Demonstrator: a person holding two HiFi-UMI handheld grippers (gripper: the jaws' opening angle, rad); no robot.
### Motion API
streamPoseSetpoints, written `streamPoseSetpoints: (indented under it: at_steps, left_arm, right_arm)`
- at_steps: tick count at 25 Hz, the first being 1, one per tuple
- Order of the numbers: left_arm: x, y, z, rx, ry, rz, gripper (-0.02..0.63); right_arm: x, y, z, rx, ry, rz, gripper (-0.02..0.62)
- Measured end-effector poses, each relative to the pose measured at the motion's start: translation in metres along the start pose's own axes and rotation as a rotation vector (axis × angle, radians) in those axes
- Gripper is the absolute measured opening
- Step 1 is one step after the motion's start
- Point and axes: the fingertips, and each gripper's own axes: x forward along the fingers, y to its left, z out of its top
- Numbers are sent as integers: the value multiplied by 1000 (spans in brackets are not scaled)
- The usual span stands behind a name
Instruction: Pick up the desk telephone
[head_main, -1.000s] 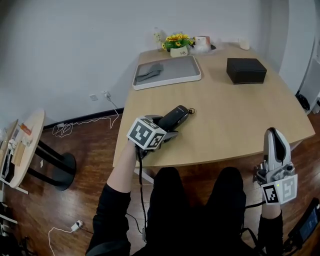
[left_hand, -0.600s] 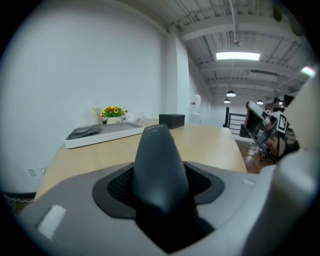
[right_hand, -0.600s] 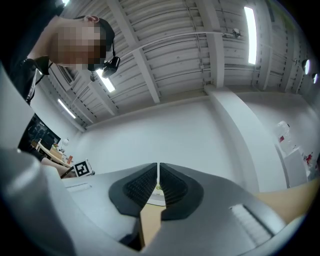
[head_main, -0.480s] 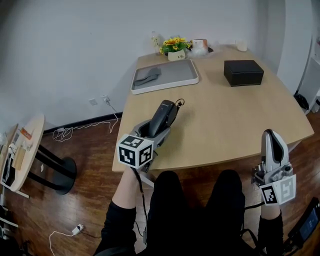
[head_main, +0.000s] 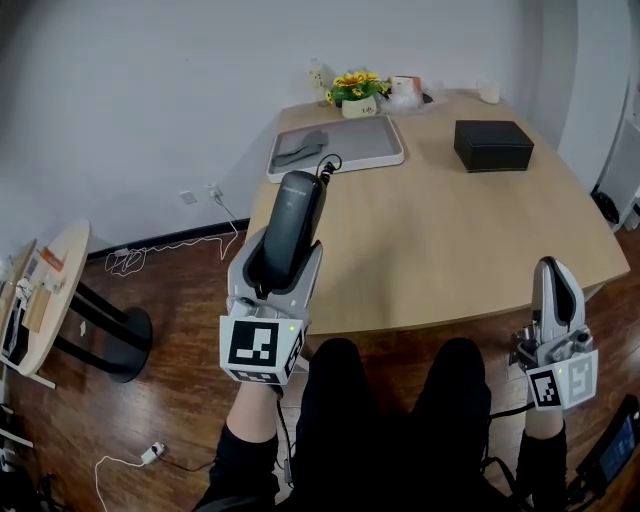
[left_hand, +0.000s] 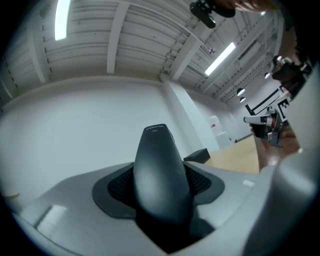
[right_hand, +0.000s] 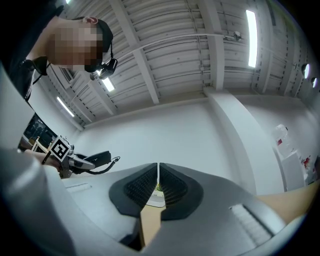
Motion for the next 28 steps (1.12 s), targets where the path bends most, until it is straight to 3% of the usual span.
streamPoseSetpoints:
  at_steps: [6, 10, 21, 28]
  left_arm:
    - [-23, 11, 49, 54, -164, 103, 264]
    - [-31, 9, 64, 87, -212, 145, 264]
    - [-31, 8, 65, 122, -209, 157, 264]
    - [-31, 7, 66, 93, -212, 165, 264]
  right_arm:
    - [0, 0, 11, -16, -27, -9, 13]
    - [-2, -5, 15, -19, -42, -21, 12]
    - [-4, -14, 19, -24, -52, -38, 9]
    - [-3, -10, 20, -36, -49, -25, 2]
